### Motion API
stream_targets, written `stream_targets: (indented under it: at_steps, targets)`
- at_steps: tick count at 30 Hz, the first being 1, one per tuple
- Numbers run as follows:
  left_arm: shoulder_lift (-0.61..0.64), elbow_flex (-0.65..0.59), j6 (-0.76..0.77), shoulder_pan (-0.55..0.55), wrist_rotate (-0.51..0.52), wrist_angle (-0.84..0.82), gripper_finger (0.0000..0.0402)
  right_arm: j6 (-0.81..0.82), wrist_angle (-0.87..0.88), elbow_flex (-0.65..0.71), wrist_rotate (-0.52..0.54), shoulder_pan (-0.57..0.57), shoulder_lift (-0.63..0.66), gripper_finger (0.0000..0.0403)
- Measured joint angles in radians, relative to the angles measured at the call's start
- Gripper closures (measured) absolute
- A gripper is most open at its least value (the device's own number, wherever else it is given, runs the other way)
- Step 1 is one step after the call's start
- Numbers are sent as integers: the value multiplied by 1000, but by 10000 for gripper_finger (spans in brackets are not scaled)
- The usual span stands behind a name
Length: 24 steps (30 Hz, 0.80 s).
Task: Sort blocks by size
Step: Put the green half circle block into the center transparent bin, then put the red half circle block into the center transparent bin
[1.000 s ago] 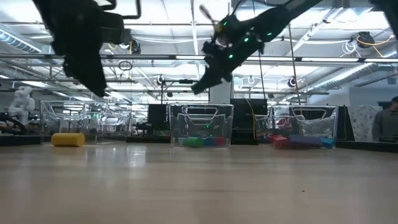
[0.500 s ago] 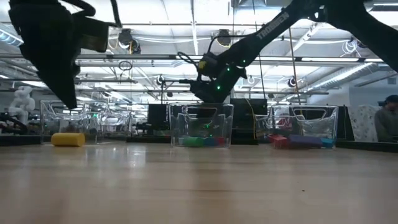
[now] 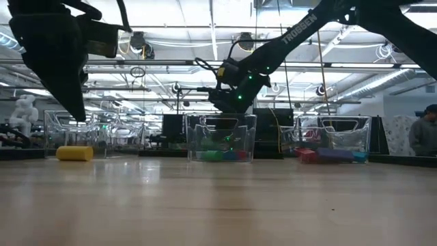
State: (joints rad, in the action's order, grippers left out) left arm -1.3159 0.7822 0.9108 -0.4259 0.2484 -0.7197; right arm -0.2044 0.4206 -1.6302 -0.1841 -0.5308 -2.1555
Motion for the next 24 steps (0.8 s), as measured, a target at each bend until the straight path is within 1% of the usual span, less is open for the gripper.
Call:
stream_targets:
  at_steps: [3, 7, 11, 14, 20, 24]
  targets:
    - [0, 0, 0, 0, 0, -1, 220, 1, 4, 0, 0, 0, 3, 241]
    - [0, 0, -1, 0, -14, -3, 220, -12, 2, 0, 1, 6, 52, 242]
    - [0, 0, 0, -12, -123, -4, 220, -18, 4, 0, 0, 26, 127, 253]
    - [0, 0, 6, -35, -173, 2, 220, -24, 27, 0, 0, 43, 182, 258]
    - [-4, 0, 81, -131, -212, 33, 220, 2, 48, 17, 1, 94, 284, 261]
    - [-6, 0, 174, -203, -214, 80, 220, -2, 34, 54, -2, 144, 334, 261]
